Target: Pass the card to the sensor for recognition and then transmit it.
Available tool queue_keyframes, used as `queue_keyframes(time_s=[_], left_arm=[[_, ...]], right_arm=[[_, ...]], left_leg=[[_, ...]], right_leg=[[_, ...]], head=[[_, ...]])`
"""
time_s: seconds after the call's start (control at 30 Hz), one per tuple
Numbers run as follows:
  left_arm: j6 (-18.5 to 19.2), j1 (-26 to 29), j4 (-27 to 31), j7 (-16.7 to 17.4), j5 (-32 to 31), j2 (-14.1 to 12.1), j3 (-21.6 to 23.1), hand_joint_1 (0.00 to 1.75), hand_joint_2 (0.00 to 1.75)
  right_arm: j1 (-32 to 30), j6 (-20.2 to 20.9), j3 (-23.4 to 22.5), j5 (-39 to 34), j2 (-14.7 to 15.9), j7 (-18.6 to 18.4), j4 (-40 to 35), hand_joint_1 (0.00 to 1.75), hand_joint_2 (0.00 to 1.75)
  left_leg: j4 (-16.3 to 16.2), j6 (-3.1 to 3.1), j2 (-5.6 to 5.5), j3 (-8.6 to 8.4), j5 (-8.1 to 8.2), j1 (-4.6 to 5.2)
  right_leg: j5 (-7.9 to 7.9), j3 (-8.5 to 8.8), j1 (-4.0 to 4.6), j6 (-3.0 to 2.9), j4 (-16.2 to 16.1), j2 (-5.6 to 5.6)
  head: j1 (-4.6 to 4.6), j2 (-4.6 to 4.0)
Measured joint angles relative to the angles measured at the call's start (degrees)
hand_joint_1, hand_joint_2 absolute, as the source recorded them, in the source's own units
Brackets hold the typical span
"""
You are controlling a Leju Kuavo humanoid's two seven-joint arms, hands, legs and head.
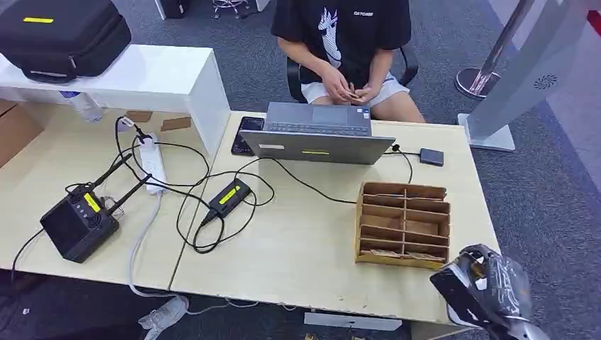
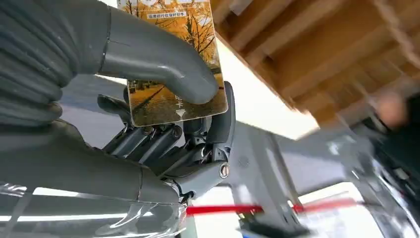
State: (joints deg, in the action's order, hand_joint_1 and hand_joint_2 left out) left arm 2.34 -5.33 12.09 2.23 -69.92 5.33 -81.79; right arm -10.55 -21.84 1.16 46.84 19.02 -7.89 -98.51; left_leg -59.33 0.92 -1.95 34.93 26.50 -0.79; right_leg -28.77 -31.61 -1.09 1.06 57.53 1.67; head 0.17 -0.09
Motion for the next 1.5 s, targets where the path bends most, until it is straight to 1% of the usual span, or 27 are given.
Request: queue_keyframes(time_s=[0.07, 0.13, 0.2, 0.3, 0.33, 0.4, 0.43, 0.5, 0.53, 0.6, 0.63, 0.7, 0.77, 0.83, 0.93, 1.07, 1.27, 1.5], left_arm=[[-0.2, 0.0, 0.0, 0.0, 0.1, 0.0, -0.2, 0.00, 1.75], [-0.2, 0.0, 0.0, 0.0, 0.1, 0.0, -0.3, 0.00, 1.75], [-0.1, 0.0, 0.0, 0.0, -0.4, 0.0, -0.4, 0.00, 1.75], [0.7, -0.2, 0.0, 0.0, -1.7, 0.0, -0.4, 0.00, 1.75], [0.9, -0.3, 0.0, 0.0, -2.2, 0.0, -0.3, 0.00, 1.75], [1.5, -0.6, 0.0, 0.0, -2.9, -0.1, 0.0, 0.00, 1.75], [1.7, -0.6, 0.0, 0.0, -3.3, -0.1, 0.3, 0.00, 1.75], [2.0, -0.9, 0.0, 0.0, -4.1, -0.3, 0.8, 0.00, 1.75], [2.1, -0.9, 0.0, 0.0, -4.8, -0.3, 1.1, 0.00, 1.75], [2.6, -1.0, 0.0, 0.0, -6.1, -0.7, 2.1, 0.00, 1.75], [2.7, -1.2, 0.0, 0.0, -6.4, -0.7, 2.5, 0.00, 1.75], [3.1, -1.3, 0.0, 0.0, -7.4, -1.1, 3.4, 0.00, 1.75], [3.3, -1.2, 0.0, 0.0, -7.9, -1.4, 4.0, 0.00, 1.75], [3.5, -1.1, 0.0, 0.0, -8.2, -1.4, 4.2, 0.00, 1.75], [3.7, -1.0, 0.0, 0.0, -8.3, -1.5, 4.8, 0.00, 1.75], [3.6, -1.0, 0.0, 0.0, -8.7, -1.5, 5.0, 0.00, 1.75], [3.6, -1.0, 0.0, 0.0, -8.7, -1.6, 5.2, 0.00, 1.75], [3.6, -0.9, 0.0, 0.0, -8.7, -1.6, 5.3, 0.00, 1.75]], right_arm=[[0.0, -1.1, -0.1, -0.5, 0.2, 0.7, -2.3, 1.75, 1.75], [0.3, -1.6, 0.0, -1.5, 0.3, 2.6, -4.2, 1.75, 1.75], [1.8, -0.5, 0.5, -3.1, 0.7, 4.1, -5.6, 1.75, 1.75], [9.2, 5.5, 3.8, -6.1, 1.9, 5.5, -4.7, 1.75, 1.75], [13.0, 7.6, 5.5, -6.8, 1.9, 5.5, -3.1, 1.75, 1.75], [20.8, 10.0, 8.9, -8.3, 1.9, 5.1, 0.8, 1.75, 1.75], [25.0, 11.2, 10.9, -9.6, 1.5, 4.7, 3.5, 1.75, 1.75], [33.5, 12.9, 15.2, -12.1, 0.2, 3.5, 9.7, 1.75, 1.75], [38.3, 15.5, 17.5, -14.5, -1.1, 2.7, 13.6, 1.75, 1.75], [49.3, 22.1, 21.3, -19.9, -4.4, 0.9, 23.8, 1.75, 1.75], [54.4, 23.7, 23.0, -22.2, -6.1, 0.7, 29.0, 1.75, 1.75], [65.6, 25.1, 26.0, -25.7, -10.2, -1.0, 41.5, 1.75, 1.75], [73.9, 24.8, 27.6, -26.2, -12.8, -2.2, 50.6, 1.75, 1.75], [78.8, 24.6, 28.6, -26.2, -14.3, -3.0, 55.9, 1.75, 1.75], [84.2, 23.9, 29.8, -26.1, -16.6, -3.8, 62.5, 1.75, 1.75], [87.6, 22.7, 31.1, -25.6, -18.6, -3.8, 67.4, 1.75, 1.75], [88.7, 22.5, 32.2, -25.2, -20.3, -3.1, 70.1, 1.75, 1.75], [88.7, 22.5, 33.1, -25.2, -20.9, -2.9, 71.5, 1.75, 1.75]], left_leg=[[0.0, 0.00, 0.00, 0.00, 0.00, -0.01], [0.0, 0.00, 0.00, 0.02, 0.00, 0.00], [0.0, 0.00, 0.04, 0.05, 0.00, 0.00], [0.1, 0.01, 0.31, 0.02, -0.02, 0.00], [0.1, 0.03, 0.39, -0.07, -0.03, -0.01], [0.1, 0.03, 0.42, -0.09, -0.13, 0.00], [0.1, 0.16, 0.41, -0.08, -0.23, -0.01], [0.1, 0.05, 0.40, -0.01, -0.36, -0.01], [0.1, 0.10, 0.39, 0.04, -0.40, -0.02], [0.1, 0.25, 0.59, 0.11, -0.56, 0.02], [0.1, 0.27, 0.51, 0.23, -0.61, 0.00], [0.0, 0.35, 0.30, 0.36, -0.73, -0.01], [0.0, 0.32, -0.03, 0.45, -0.78, -0.07], [0.0, 0.33, -0.08, 0.50, -0.78, -0.07], [0.0, 0.34, -0.08, 0.55, -0.77, -0.07], [0.1, 0.38, 0.01, 0.56, -0.70, -0.06], [0.1, 0.38, -0.01, 0.55, -0.71, -0.06], [0.0, 0.39, -0.04, 0.57, -0.71, -0.06]], right_leg=[[0.00, 0.01, 0.00, 0.00, 0.0, 0.00], [0.00, 0.01, 0.00, 0.00, 0.0, 0.00], [0.01, 0.03, 0.01, 0.00, 0.0, 0.04], [0.09, -0.01, 0.01, -0.07, 0.1, 0.28], [0.13, -0.03, 0.01, -0.07, 0.1, 0.39], [0.25, -0.01, 0.01, -0.02, 0.1, 0.44], [0.33, -0.03, 0.02, -0.05, 0.1, 0.45], [0.43, -0.08, 0.02, -0.04, 0.1, 0.45], [0.46, -0.10, 0.04, -0.07, 0.2, 0.46], [0.64, -0.45, -0.02, -0.18, 0.3, 0.70], [0.64, -0.51, 0.00, -0.17, 0.4, 0.62], [0.65, -0.73, -0.03, -0.18, 0.5, 0.47], [0.62, -0.71, 0.00, -0.21, 0.5, 0.11], [0.61, -0.75, 0.01, -0.22, 0.5, 0.05], [0.57, -0.77, 0.01, -0.24, 0.5, 0.05], [0.55, -0.82, 0.00, -0.25, 0.5, 0.11], [0.55, -0.83, 0.01, -0.25, 0.5, 0.08], [0.55, -0.83, 0.01, -0.25, 0.5, 0.08]], head=[[0.02, 0.00], [0.00, 0.00], [0.00, 0.00], [0.04, 0.00], [0.02, 0.00], [0.00, 0.00], [0.07, 0.00], [0.00, 0.00], [0.11, 0.00], [-0.02, 0.00], [0.04, 0.00], [-0.02, 0.00], [0.02, 0.00], [0.02, 0.00], [0.02, 0.00], [0.02, 0.00], [0.02, 0.00], [0.00, 0.00]])
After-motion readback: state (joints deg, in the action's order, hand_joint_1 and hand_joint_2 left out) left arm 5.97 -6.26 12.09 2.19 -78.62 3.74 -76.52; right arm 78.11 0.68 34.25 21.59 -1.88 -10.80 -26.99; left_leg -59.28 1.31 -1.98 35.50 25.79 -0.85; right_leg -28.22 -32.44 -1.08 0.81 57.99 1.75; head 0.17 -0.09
